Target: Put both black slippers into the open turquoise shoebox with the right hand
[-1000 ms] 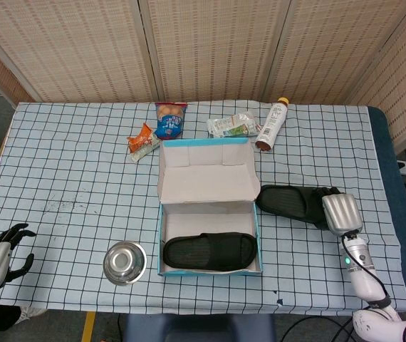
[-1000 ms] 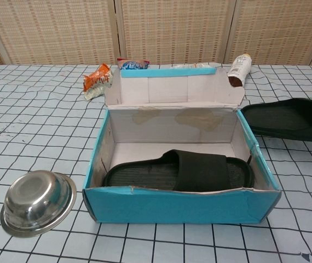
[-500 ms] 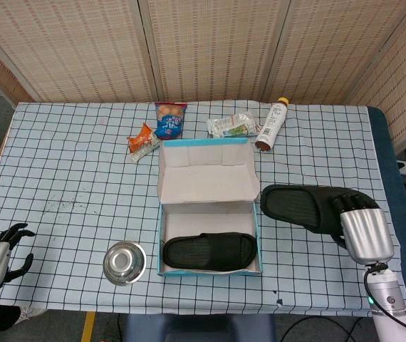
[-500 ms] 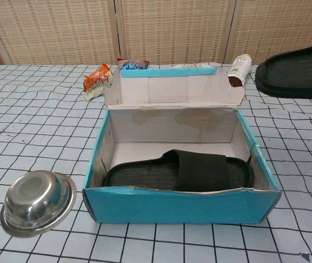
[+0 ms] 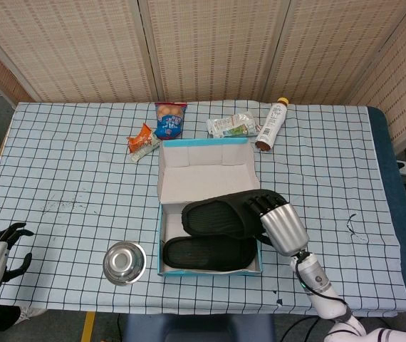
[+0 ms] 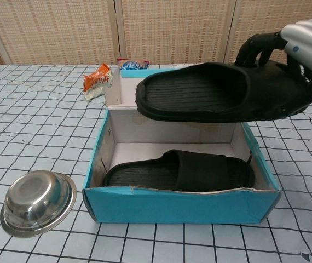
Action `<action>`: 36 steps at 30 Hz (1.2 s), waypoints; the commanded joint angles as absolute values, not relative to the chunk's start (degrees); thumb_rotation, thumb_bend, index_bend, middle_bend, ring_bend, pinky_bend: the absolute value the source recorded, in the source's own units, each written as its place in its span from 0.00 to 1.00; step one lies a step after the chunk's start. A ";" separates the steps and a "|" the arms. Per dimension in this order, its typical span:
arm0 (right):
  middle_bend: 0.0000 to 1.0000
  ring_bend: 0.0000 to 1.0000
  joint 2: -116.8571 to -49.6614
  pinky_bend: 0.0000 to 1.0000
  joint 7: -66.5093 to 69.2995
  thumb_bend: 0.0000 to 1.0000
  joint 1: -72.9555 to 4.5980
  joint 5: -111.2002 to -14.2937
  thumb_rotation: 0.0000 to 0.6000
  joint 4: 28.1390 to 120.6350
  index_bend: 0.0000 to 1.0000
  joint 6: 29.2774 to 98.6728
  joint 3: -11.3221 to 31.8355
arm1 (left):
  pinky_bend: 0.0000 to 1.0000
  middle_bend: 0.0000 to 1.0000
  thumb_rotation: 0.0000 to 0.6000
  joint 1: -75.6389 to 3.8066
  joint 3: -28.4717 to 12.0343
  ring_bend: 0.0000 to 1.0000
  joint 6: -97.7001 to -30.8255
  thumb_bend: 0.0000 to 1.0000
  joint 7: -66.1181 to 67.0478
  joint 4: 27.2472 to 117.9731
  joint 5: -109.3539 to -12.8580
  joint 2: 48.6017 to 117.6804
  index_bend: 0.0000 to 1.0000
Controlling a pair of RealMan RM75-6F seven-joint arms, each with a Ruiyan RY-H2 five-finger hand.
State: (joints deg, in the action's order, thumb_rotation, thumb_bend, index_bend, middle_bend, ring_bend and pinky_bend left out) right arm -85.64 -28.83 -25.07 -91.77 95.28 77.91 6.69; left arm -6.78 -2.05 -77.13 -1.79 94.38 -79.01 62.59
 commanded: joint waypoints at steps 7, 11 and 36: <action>0.61 0.52 -99.26 0.64 -24.66 0.00 -28.83 -95.30 1.00 79.33 0.64 76.19 5.66 | 0.43 0.15 1.00 -6.63 -2.13 0.21 -77.55 0.42 -2.41 94.34 -79.34 62.43 0.31; 0.61 0.52 -101.68 0.64 -23.92 0.00 -28.79 -95.49 1.00 75.27 0.64 76.36 4.92 | 0.43 0.15 1.00 -6.67 -2.25 0.21 -77.29 0.42 -2.71 94.38 -78.94 62.42 0.31; 0.62 0.52 -108.06 0.64 -13.10 0.00 -29.71 -93.49 1.00 62.23 0.65 74.19 4.02 | 0.43 0.15 1.00 -6.87 -2.15 0.21 -76.62 0.43 -1.54 94.24 -78.43 62.62 0.31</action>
